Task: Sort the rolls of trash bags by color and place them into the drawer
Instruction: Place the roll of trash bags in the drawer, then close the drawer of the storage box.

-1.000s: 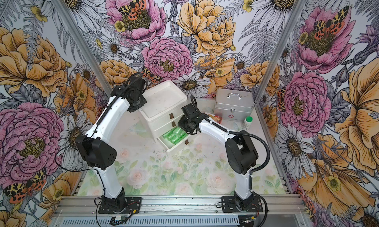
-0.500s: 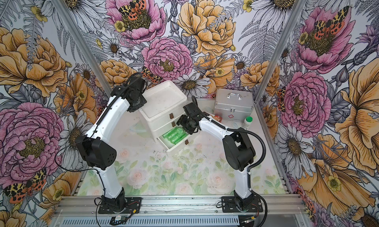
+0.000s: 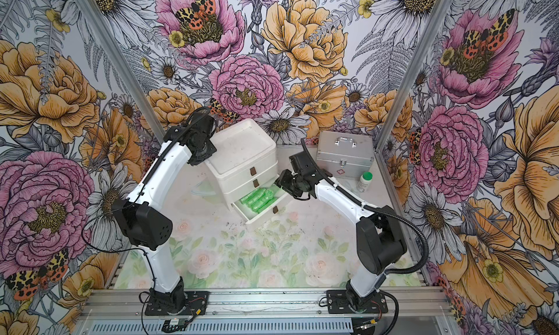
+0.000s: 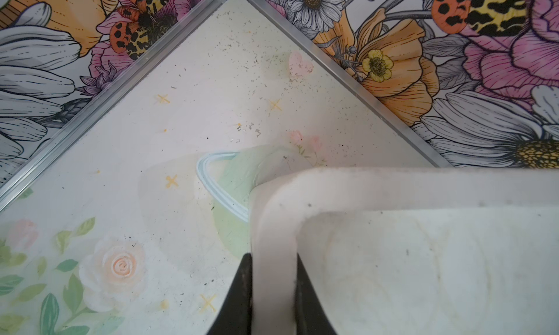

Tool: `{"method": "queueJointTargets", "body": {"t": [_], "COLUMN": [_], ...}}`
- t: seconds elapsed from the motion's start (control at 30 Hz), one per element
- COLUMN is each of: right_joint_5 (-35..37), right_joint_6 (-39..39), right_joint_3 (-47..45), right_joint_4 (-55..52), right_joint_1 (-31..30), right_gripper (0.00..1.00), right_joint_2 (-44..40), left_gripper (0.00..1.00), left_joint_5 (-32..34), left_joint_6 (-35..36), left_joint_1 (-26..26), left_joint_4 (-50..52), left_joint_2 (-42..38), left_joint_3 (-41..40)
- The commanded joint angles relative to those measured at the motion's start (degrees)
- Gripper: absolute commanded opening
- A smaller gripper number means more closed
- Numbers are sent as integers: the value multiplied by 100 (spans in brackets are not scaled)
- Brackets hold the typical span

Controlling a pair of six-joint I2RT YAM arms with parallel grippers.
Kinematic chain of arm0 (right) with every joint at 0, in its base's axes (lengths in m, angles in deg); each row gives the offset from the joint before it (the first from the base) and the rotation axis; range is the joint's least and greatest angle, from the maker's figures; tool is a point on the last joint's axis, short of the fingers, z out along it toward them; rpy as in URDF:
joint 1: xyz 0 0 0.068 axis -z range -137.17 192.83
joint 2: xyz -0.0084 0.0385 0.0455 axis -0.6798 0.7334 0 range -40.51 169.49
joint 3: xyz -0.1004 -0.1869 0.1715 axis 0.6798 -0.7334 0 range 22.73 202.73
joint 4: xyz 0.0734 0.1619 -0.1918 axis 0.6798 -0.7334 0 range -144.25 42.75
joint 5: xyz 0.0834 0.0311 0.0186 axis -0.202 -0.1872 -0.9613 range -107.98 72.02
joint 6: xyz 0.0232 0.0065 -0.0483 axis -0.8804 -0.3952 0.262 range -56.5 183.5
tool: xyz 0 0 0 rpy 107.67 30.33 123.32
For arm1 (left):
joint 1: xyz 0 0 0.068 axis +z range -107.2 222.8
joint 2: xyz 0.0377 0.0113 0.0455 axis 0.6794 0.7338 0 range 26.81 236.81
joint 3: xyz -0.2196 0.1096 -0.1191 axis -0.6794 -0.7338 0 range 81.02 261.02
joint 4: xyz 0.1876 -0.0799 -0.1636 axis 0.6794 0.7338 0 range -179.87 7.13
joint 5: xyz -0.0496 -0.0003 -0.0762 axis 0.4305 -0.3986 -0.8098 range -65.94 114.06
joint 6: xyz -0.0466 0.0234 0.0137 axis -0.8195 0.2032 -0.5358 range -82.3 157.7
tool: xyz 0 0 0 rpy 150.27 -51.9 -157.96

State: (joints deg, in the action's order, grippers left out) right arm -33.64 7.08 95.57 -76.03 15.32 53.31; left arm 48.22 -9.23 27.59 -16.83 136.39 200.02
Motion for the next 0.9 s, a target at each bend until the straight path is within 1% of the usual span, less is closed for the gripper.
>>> {"method": "queueJointTargets", "body": {"t": [0.0, 0.03, 0.1, 0.2, 0.37, 0.6, 0.87], "right_joint_5": [219, 231, 193, -15, 28, 28, 38], "right_joint_6": [360, 392, 432, 367, 321, 213, 149], "right_joint_3": [-572, -744, -1013, -1472, -1641, -1317, -505], "right_joint_4": [-42, -41, 39, 516, 668, 896, 935], "right_joint_1": [52, 45, 45, 42, -4, -278, -539], "right_gripper": [7, 0, 0, 0, 0, 0, 0], "right_joint_2": [-200, -222, -239, -231, -22, 390, 883], "left_gripper": [0, 0, 0, 0, 0, 0, 0], "left_joint_5": [-1422, -1422, -1424, -1423, -1414, -1397, -1396], "left_joint_6": [-114, -105, -105, -94, -84, -114, -142], "left_joint_1": [-70, -71, -87, -88, -88, -156, -276], "left_joint_4": [800, 800, 800, 801, 808, 809, 809], "left_joint_2": [507, 526, 555, 589, 573, 588, 595], "left_joint_3": [-261, -253, -232, -211, -193, -226, -212]}}
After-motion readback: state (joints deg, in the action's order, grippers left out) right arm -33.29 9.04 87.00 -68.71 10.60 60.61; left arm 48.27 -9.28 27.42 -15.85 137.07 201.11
